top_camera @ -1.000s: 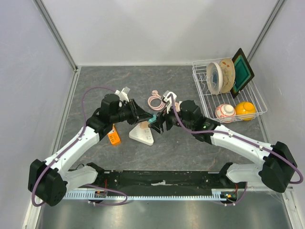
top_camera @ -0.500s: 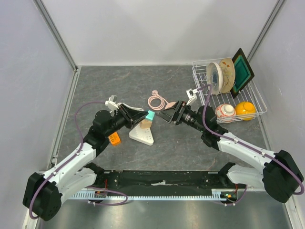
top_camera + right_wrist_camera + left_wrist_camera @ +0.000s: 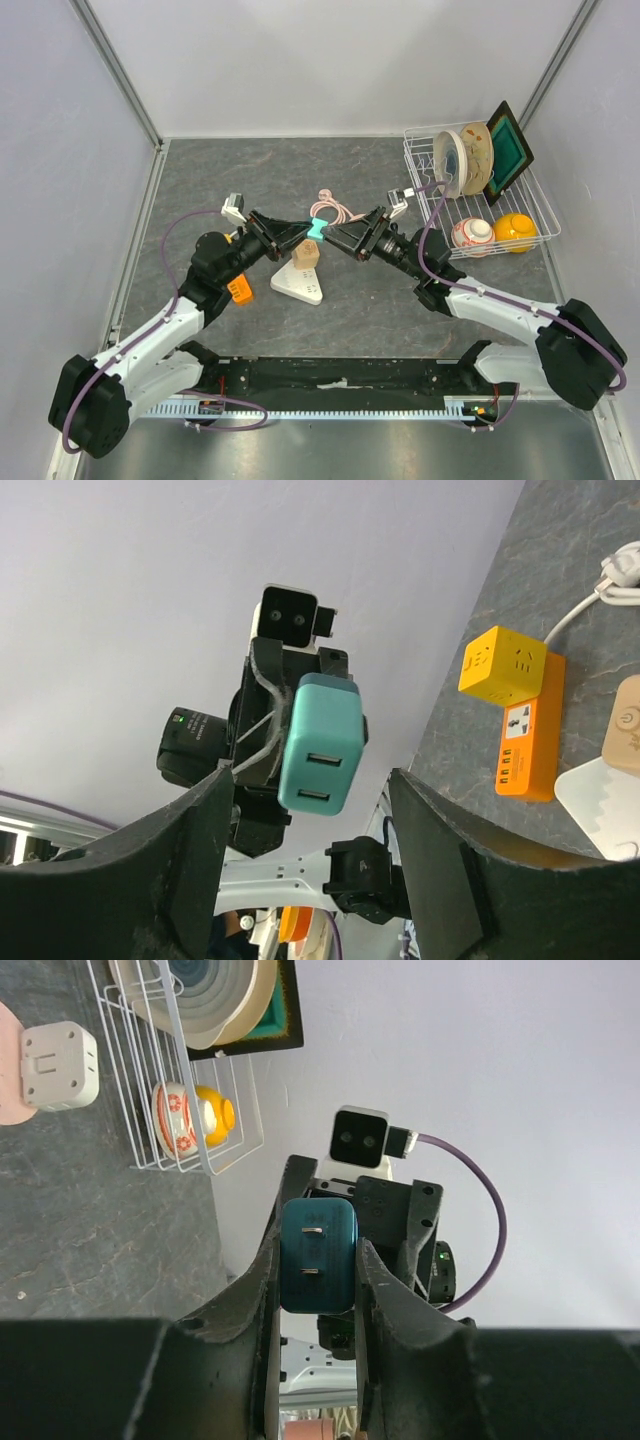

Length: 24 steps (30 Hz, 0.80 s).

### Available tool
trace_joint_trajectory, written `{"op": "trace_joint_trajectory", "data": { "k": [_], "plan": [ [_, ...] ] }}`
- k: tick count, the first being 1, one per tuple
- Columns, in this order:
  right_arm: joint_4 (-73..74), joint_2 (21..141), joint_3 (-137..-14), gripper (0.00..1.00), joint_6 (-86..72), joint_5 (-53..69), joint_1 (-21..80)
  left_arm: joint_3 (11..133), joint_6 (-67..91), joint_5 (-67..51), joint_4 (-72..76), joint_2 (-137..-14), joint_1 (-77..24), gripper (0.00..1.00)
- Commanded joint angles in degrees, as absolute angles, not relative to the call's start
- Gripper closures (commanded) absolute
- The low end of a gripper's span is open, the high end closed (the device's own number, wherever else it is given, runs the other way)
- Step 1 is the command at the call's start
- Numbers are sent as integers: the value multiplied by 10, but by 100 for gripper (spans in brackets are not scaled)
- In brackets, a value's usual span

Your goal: Insert the plug

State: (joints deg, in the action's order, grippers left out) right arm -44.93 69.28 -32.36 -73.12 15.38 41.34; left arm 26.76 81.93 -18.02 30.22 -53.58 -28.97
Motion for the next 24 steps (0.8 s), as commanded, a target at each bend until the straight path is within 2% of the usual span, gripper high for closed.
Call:
{"op": "trace_joint_trajectory", "data": {
  "k": [1, 4, 10, 15, 18, 21, 22, 24],
  "plan": [
    [-522, 716, -325, 30, -763, 141, 422, 271, 845, -170, 356, -535, -296, 98],
    [-530, 727, -330, 32, -761, 139, 424, 271, 846, -168, 358, -533, -301, 98],
    [-553, 737, -332, 49, -758, 140, 425, 268, 846, -164, 358, -532, -305, 98],
    [-561, 737, -337, 57, -753, 141, 425, 269, 846, -164, 359, -534, -310, 98],
    [-562, 741, -343, 65, -753, 146, 425, 270, 842, -162, 360, -534, -313, 98],
    [-565, 743, -346, 77, -752, 150, 425, 271, 837, -163, 361, -538, -316, 98],
    [-564, 743, -347, 87, -749, 153, 425, 271, 834, -165, 360, -538, -316, 98],
    [-560, 741, -348, 96, -745, 154, 425, 273, 816, -172, 355, -536, -317, 95]
  ]
}}
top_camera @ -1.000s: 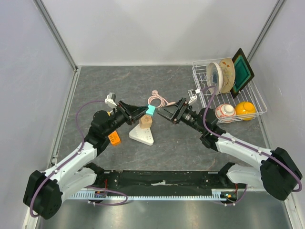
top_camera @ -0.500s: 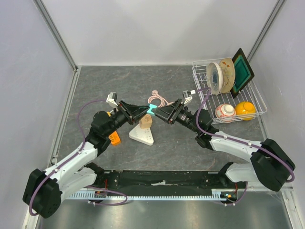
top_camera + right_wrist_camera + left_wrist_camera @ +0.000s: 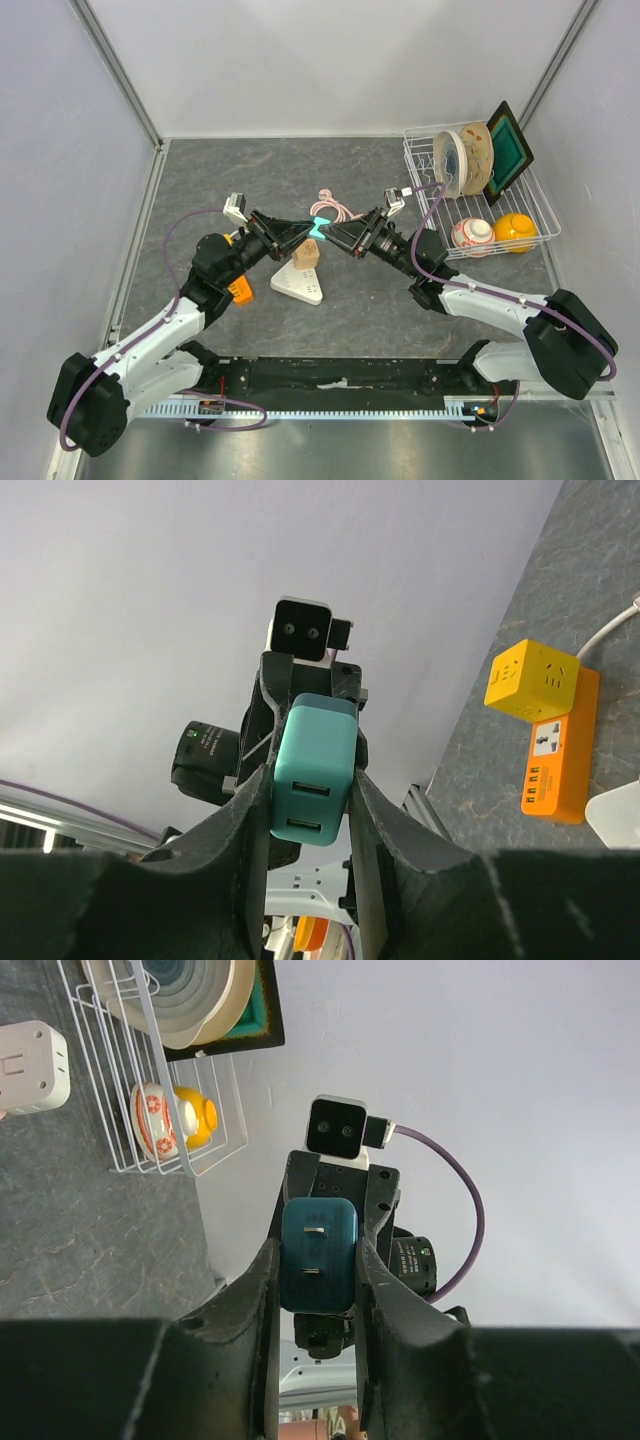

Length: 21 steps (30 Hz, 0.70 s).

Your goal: Insert the plug

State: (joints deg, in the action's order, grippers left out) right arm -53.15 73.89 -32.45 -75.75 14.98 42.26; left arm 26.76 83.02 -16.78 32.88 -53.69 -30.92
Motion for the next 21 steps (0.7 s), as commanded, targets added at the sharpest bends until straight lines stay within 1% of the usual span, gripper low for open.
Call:
{"op": "trace_joint_trajectory", "data": {
  "k": [1, 2, 3, 4, 5, 7, 8, 9, 11, 12, 14, 16, 17, 18, 20, 21],
  "plan": [
    [-551, 738, -349, 100, -738, 157, 425, 279, 806, -175, 346, -534, -316, 93],
    [-541, 732, -350, 100, -733, 158, 425, 281, 783, -175, 335, -529, -316, 89],
    [-528, 728, -352, 100, -724, 159, 425, 284, 767, -173, 300, -519, -316, 79],
    [-500, 723, -354, 100, -708, 161, 425, 292, 752, -171, 280, -510, -316, 73],
    [-484, 710, -356, 100, -696, 161, 425, 296, 715, -166, 251, -502, -316, 57],
    [-419, 690, -368, 100, -657, 162, 425, 315, 674, -143, 157, -475, -316, 40],
    [-391, 682, -374, 100, -641, 162, 425, 322, 638, -119, 123, -464, -316, 23],
    [-341, 676, -387, 100, -627, 160, 425, 334, 617, -106, 65, -452, -316, 18],
    [-298, 657, -393, 100, -593, 147, 425, 345, 557, -68, 18, -421, -316, 10],
    [-269, 651, -395, 100, -586, 142, 425, 358, 537, -55, -31, -413, -316, 9],
    [-234, 639, -399, 100, -562, 130, 425, 373, 488, -22, -77, -396, -316, 8],
    [-149, 637, -427, 100, -533, 125, 425, 390, 449, -9, -129, -392, -316, 8],
    [-115, 640, -441, 100, -494, 124, 425, 395, 437, -1, -145, -392, -316, 8],
    [-41, 645, -475, 100, -475, 124, 425, 403, 429, -1, -160, -395, -316, 8],
    [25, 663, -507, 100, -436, 127, 425, 410, 408, 15, -208, -406, -316, 7],
    [85, 669, -535, 100, -405, 129, 425, 412, 403, 15, -222, -410, -316, 7]
  ]
}}
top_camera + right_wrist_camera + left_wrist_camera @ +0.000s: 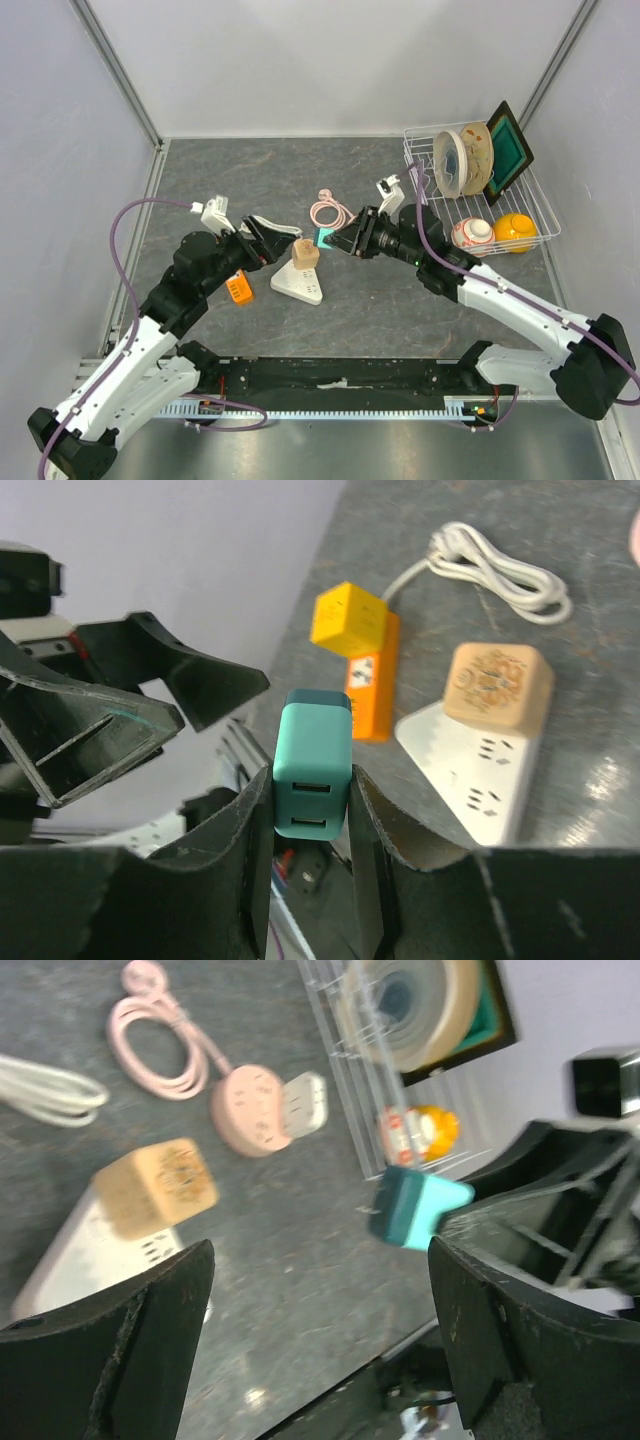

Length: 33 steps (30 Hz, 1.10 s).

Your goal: Insert the plug

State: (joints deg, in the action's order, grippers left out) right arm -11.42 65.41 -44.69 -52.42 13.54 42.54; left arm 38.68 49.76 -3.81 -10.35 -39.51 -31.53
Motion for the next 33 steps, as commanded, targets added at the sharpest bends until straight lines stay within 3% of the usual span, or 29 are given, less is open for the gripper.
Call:
{"op": "trace_joint_trajectory", "data": {
  "k": [1, 5, 11, 21, 33],
  "plan": [
    [117, 685, -551, 100, -390, 131, 425, 412, 396, 16, -234, -415, -316, 7],
    [239, 735, -627, 100, -322, 156, 426, 393, 391, 3, -246, -419, -316, 7],
    [254, 771, -651, 100, -286, 219, 427, 351, 385, -80, -178, -391, -316, 8],
    [401, 915, -764, 100, -246, 190, 463, 324, 442, 84, -256, -385, -314, 12],
    [463, 1040, -881, 100, -245, 154, 485, 280, 477, 30, -212, -467, -244, 14]
  ]
}}
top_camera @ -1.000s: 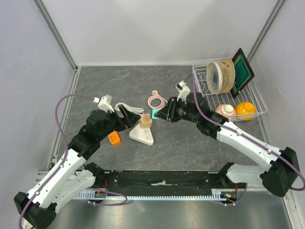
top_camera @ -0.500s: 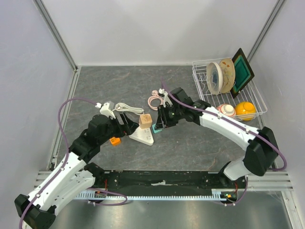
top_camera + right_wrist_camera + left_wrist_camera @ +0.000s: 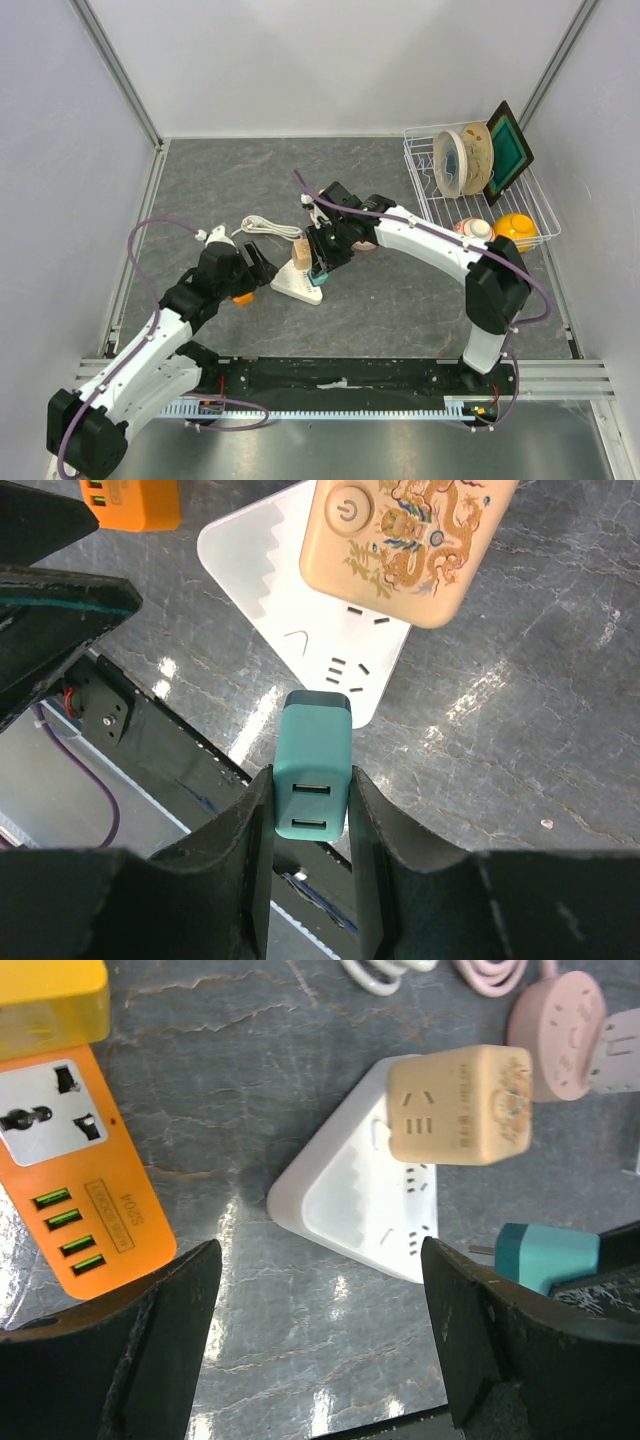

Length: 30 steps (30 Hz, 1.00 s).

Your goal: Insert the plug

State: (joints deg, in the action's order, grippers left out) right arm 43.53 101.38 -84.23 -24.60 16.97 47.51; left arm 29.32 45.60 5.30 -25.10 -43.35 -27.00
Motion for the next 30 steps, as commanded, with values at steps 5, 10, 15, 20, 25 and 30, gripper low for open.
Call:
{"op": "trace_joint_trajectory", "data": {
  "k": [5, 10, 15, 20, 25, 30],
  "plan": [
    [472, 1072, -898, 100, -253, 141, 497, 272, 466, -30, -170, -511, -225, 17],
    [475, 1097, -912, 100, -259, 129, 511, 271, 461, -64, -135, -565, -220, 19],
    [475, 1096, -911, 100, -272, 102, 516, 265, 467, -91, -101, -597, -220, 21],
    [472, 1089, -909, 100, -281, 84, 516, 260, 468, -98, -89, -620, -221, 23],
    [453, 1084, -901, 100, -298, 88, 516, 257, 470, -108, -78, -636, -221, 27],
    [435, 1079, -895, 100, -308, 101, 517, 254, 473, -110, -75, -640, -220, 31]
  ]
}}
